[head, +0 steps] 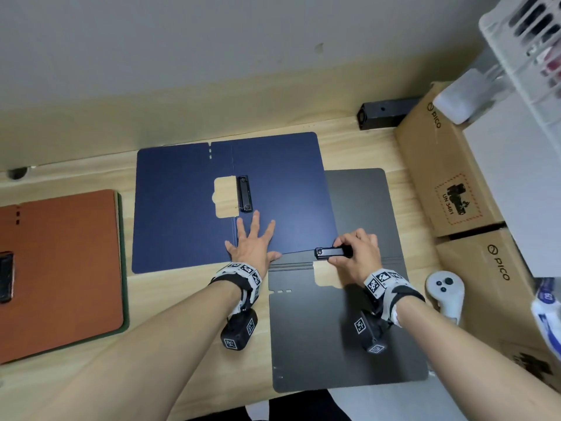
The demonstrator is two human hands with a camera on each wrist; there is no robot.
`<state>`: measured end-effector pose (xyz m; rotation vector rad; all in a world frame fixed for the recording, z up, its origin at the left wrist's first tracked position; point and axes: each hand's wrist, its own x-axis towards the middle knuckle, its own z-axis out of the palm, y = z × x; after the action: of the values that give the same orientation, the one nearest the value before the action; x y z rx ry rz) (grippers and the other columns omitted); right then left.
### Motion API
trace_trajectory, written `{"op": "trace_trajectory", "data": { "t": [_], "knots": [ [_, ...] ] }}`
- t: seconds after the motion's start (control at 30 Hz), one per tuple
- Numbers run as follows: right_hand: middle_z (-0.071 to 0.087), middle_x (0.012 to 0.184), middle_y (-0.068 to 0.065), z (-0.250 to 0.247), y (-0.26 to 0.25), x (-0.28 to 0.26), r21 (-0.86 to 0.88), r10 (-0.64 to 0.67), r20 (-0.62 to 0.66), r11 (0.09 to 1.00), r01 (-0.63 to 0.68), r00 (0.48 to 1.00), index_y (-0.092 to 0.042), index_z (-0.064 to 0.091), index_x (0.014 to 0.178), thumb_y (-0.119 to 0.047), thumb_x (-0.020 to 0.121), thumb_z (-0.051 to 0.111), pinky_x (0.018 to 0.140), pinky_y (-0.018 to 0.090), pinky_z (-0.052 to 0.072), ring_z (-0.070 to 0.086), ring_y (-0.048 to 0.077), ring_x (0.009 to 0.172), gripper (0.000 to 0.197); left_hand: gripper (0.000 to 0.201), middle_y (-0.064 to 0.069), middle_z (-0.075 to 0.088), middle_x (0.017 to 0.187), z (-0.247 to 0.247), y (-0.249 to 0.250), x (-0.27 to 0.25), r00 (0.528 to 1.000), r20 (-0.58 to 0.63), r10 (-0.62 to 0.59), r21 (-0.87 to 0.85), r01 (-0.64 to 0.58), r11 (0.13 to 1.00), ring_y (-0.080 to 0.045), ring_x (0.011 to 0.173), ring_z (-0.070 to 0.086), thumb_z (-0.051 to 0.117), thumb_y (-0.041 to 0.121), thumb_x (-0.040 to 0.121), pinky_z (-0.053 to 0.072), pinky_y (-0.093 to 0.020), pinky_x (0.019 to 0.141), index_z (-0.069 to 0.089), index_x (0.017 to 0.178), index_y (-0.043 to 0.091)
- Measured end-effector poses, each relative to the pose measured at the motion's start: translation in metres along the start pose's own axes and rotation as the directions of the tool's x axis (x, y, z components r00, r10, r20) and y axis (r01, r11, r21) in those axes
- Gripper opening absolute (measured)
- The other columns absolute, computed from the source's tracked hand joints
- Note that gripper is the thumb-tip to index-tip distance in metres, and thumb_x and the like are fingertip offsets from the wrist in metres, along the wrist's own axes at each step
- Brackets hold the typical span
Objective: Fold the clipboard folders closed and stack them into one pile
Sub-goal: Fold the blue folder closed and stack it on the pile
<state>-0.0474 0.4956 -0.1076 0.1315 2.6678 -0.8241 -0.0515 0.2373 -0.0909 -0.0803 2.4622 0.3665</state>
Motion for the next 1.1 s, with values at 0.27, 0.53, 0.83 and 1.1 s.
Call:
{"op": "trace_trajectory", "data": {
  "t": [0.27,0.53,0.83,1.1],
  "knots": [
    [0.045,0.089,-0.011,0.007,0.013,-0.018,0.038,-0.024,-0.02,0.999,0.025,1.0,-0.03,0.066,0.09,-0.033,0.067,0.083,0.086,0.033,0.04,0.037,0.017,0.094,0.029,0.072,0.002,-0.022,0.162,0.001,-0.004,-0.003,0.999,-0.038,-0.025,-0.016,0.025,1.0,-0.038,0.148,-0.019,0.046,0.052,0.096,0.013,-0.069,0.111,0.006,0.154,0.038],
    [0.053,0.102,0.0,-0.005,-0.02,0.005,0.089,0.054,-0.047,0.995,-0.05,0.997,-0.017,0.064,0.109,-0.045,0.08,0.071,0.09,0.032,0.04,0.046,0.022,0.105,0.041,0.041,-0.002,0.038,0.154,-0.016,-0.063,-0.041,0.976,-0.214,0.041,-0.344,-0.114,0.932,-0.022,0.142,0.035,0.047,0.014,0.097,0.025,-0.028,0.113,0.054,0.137,0.015],
    [0.044,0.128,0.017,0.005,-0.073,0.043,-0.031,0.196,-0.075,0.98,-0.199,0.978,-0.006,0.052,0.126,-0.042,0.074,0.077,0.107,0.04,0.033,0.042,0.038,0.122,0.068,0.057,-0.02,0.045,0.138,-0.041,-0.182,-0.076,0.649,-0.181,-0.739,-0.655,0.48,0.583,-0.037,0.128,0.042,0.065,0.017,0.08,0.036,-0.042,0.108,0.05,0.133,0.001],
    [0.045,0.128,0.018,0.01,-0.069,0.048,-0.034,0.239,-0.094,0.969,-0.243,0.967,-0.008,0.048,0.122,-0.033,0.067,0.086,0.101,0.042,0.037,0.044,0.039,0.119,0.071,0.069,-0.01,0.062,0.12,-0.032,-0.209,-0.068,0.64,0.148,-0.754,-0.859,0.461,0.223,-0.034,0.105,0.06,0.078,0.021,0.069,0.049,-0.039,0.094,0.05,0.13,0.006]
  ]
}}
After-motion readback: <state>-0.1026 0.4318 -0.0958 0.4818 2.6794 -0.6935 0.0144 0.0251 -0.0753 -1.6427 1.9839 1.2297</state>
